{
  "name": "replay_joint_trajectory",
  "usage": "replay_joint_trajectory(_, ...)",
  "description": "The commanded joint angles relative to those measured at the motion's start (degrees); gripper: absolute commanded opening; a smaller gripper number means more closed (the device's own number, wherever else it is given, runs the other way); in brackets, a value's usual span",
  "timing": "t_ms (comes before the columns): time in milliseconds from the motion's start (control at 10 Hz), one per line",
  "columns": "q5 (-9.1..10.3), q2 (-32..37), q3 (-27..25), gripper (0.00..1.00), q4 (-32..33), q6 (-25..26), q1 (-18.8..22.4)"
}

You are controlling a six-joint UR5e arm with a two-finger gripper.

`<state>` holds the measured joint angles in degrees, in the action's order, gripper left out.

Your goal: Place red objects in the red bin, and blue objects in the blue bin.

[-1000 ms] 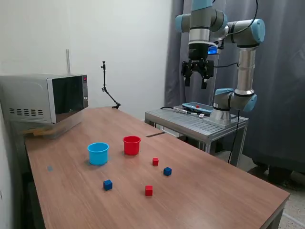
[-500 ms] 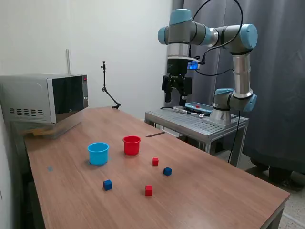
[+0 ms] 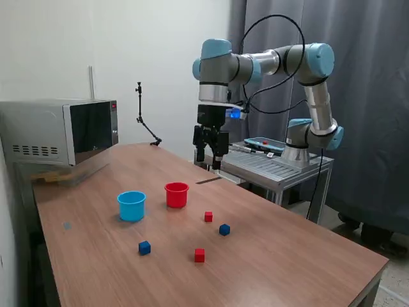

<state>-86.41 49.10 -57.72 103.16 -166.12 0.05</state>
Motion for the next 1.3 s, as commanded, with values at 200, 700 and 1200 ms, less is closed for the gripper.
replay_joint_trajectory(200,0.02,-8.0,6.8,1.0,0.6,-0.1,-2.3)
replay_joint_trajectory(700,-0.07,-15.0,15.2,1.0,4.1,-6.4,-2.7)
replay_joint_trajectory(1200,0.19,-19.9,18.1,1.0,5.7,-9.4,-2.6)
